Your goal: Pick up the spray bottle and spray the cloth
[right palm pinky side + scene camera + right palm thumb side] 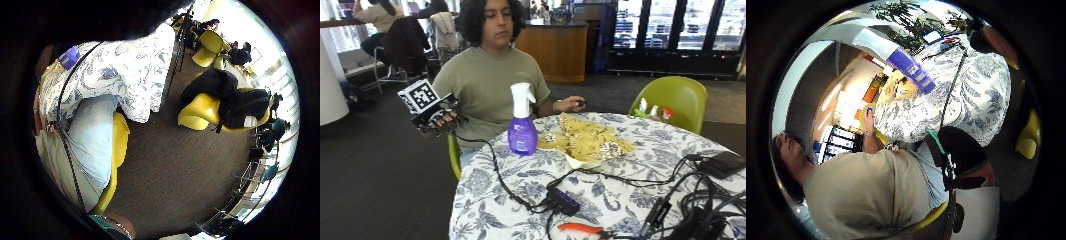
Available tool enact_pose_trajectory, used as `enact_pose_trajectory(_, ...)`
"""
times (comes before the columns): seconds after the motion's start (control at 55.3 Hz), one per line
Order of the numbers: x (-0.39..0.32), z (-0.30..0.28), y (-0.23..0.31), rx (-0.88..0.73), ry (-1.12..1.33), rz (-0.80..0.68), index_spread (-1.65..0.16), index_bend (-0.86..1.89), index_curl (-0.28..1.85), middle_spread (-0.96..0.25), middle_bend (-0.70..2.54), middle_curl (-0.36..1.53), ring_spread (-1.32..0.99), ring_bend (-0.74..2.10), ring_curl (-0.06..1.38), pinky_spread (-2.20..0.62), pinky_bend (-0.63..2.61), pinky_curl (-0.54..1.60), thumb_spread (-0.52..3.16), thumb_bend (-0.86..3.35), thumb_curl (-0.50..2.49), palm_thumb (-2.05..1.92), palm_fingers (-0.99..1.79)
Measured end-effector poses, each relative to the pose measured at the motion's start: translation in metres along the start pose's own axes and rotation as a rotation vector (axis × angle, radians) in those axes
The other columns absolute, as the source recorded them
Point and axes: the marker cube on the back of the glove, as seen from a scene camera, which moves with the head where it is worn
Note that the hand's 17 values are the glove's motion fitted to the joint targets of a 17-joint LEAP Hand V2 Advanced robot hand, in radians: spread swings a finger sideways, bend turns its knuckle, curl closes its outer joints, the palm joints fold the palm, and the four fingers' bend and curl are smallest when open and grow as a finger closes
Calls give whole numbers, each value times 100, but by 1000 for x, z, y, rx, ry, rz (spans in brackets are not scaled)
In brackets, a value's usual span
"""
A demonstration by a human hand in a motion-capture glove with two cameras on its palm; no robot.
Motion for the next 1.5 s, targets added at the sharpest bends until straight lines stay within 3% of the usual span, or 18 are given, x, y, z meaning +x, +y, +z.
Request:
enact_pose_trajectory(0.109, -3, -5, -4, 34, 28, 109, -28, 23, 17, -1, 23, 13, -4, 35, 16, 15, 31, 15, 68, 30, 13, 52, 57)
enact_pose_trajectory(0.308, -1, -31, -2, -57, 109, -31, -35, 18, 24, -1, 20, 21, -6, 32, 21, 20, 28, 21, 96, 23, 18, 55, 55)
enact_pose_trajectory(0.597, -3, -106, -22, -105, 297, -82, -39, 14, 25, -5, 19, 26, -8, 31, 25, 21, 27, 27, 104, 6, 23, 52, 38)
enact_pose_trajectory(0.977, -11, -84, -56, -218, 265, -156, -40, 13, 23, -6, 20, 30, -8, 34, 28, 22, 29, 31, 102, -3, 27, 49, 29)
enact_pose_trajectory(1.285, -24, -32, -111, -168, -31, -136, -39, 12, 22, -5, 20, 32, -8, 37, 30, 22, 31, 34, 100, -3, 29, 46, 27)
enact_pose_trajectory(1.502, -62, 7, -139, -81, -512, -86, -38, 8, 17, -4, 24, 34, -7, 47, 33, 23, 32, 34, 100, -1, 33, 59, 26)
